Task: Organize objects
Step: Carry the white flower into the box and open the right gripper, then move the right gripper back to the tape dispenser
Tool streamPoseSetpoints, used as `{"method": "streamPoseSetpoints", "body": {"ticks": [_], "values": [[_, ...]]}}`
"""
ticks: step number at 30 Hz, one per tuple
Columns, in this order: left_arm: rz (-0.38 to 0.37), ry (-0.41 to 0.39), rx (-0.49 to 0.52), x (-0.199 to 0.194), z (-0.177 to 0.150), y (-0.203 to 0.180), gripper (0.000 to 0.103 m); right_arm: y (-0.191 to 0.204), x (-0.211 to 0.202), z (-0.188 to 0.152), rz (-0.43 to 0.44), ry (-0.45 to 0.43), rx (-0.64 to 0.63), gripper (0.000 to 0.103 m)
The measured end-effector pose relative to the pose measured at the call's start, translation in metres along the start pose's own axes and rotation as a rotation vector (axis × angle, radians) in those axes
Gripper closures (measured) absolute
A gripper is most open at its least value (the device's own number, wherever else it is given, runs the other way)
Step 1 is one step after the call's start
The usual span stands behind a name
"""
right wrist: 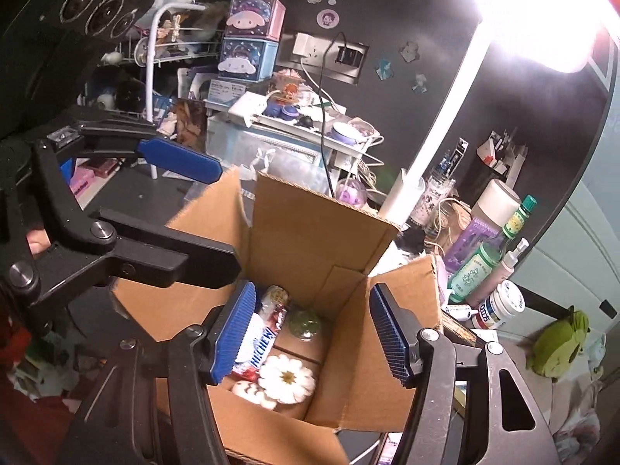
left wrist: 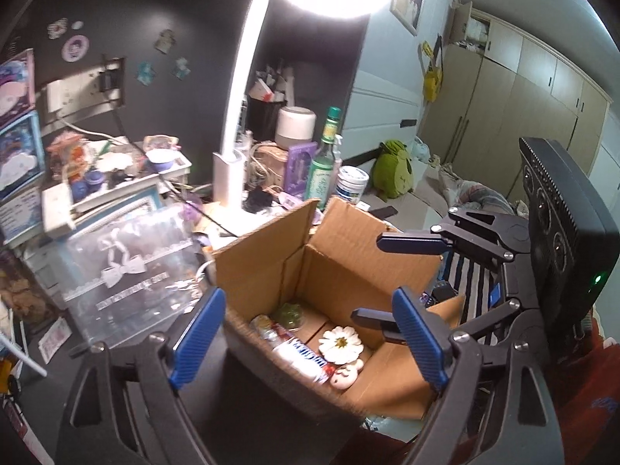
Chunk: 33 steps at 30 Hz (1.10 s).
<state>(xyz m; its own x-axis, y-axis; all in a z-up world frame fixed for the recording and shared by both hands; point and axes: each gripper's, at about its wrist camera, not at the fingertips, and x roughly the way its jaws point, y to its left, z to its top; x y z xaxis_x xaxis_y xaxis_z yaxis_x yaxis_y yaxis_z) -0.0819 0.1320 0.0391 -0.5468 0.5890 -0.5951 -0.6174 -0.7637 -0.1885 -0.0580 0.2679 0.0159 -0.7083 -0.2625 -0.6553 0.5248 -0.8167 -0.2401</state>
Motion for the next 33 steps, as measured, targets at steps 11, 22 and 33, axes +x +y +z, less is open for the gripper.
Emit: {"method": "streamPoseSetpoints", "body": {"ticks": [11, 22, 33], "values": [[0.197, -0.098, -0.107, -0.088, -0.052, 0.073, 0.017, 0.088, -0.004, 0.038, 0.199, -0.077, -0.051, 0.045], [0.338, -0.051, -0.286, -0.104, -0.139, 0.156, 0.017, 0.187, 0.077, 0.036, 0.419, 0.039, -0.031, 0.045], [0.346, 0.034, -0.372, -0.071, -0.181, 0.187, 0.017, 0.173, 0.184, 0.006, 0.262, 0.164, 0.083, 0.045]]}}
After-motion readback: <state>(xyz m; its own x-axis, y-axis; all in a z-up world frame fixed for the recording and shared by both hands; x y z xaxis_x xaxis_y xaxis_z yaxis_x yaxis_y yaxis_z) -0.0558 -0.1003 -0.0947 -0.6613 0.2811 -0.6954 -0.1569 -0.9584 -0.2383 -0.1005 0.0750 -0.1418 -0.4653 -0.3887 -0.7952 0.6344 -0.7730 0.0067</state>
